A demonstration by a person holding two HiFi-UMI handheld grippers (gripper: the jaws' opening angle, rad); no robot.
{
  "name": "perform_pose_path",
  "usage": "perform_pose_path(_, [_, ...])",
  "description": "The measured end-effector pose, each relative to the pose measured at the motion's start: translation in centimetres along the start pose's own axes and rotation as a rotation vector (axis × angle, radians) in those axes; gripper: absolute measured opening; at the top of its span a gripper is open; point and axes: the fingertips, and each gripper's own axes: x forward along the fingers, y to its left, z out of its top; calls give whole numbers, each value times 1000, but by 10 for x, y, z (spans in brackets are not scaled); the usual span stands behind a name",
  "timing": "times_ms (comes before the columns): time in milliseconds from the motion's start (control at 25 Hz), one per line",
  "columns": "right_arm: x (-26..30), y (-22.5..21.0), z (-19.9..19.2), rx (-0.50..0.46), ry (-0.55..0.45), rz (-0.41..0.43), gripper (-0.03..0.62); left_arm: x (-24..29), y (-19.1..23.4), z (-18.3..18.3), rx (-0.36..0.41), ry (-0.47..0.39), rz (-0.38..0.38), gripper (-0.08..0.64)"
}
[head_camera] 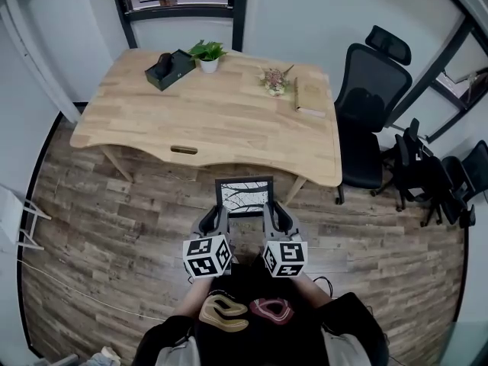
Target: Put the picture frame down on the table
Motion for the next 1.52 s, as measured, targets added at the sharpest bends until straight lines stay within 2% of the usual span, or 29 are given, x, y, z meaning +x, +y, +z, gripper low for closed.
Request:
perform_pose_path(280, [9, -5, -7, 11, 20, 1, 87, 9, 2, -3, -7, 6, -1, 81])
perform_pose_path(520, [32, -22, 1, 18, 13, 8, 87, 34, -2, 9, 3, -5, 6, 81])
perform_pose_path(1240, [191, -87, 36, 27, 63, 153, 86, 170, 12, 76, -36, -18, 155, 81])
perform_pose_path(1520, [237, -121, 48, 33, 67, 187, 86, 219, 2, 93, -55, -24, 176, 81])
